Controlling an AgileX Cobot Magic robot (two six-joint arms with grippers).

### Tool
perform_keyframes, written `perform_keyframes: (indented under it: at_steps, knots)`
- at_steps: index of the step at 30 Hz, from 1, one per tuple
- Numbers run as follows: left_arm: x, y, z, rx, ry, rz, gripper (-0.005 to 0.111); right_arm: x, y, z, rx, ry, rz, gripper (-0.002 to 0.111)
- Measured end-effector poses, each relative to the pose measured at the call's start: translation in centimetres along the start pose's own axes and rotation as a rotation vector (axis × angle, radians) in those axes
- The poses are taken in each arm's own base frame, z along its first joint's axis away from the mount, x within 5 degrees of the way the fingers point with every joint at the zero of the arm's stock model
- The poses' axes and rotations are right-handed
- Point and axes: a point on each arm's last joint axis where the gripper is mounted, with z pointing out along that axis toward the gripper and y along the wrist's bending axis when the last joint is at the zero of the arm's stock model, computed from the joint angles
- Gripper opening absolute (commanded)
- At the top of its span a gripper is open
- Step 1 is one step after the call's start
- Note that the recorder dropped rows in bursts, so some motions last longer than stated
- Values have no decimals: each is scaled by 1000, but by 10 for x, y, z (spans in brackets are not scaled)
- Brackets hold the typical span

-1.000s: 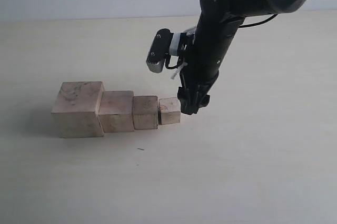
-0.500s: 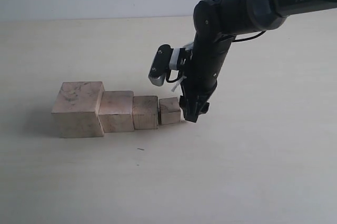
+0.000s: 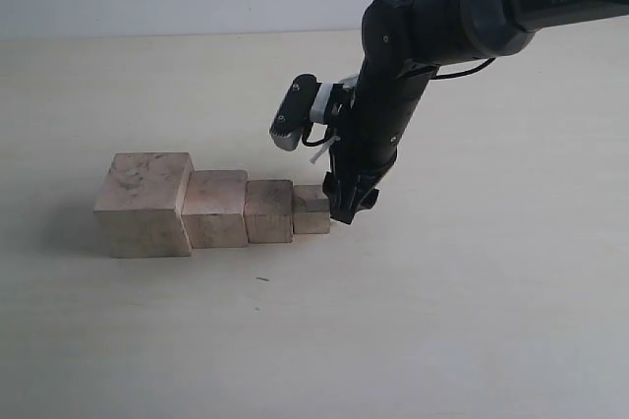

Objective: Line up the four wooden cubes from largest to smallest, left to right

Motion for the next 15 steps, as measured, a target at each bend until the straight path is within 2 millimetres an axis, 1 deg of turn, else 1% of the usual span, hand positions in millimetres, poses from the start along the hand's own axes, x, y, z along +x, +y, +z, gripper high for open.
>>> perform_keyframes:
  at_steps: [10, 15]
  knots:
    - [0, 0, 0, 0, 0, 0, 0, 1, -1, 0, 7, 6, -8, 59]
    - [0, 0, 0, 0, 0, 0, 0, 8, -3, -2, 37, 83, -10, 59]
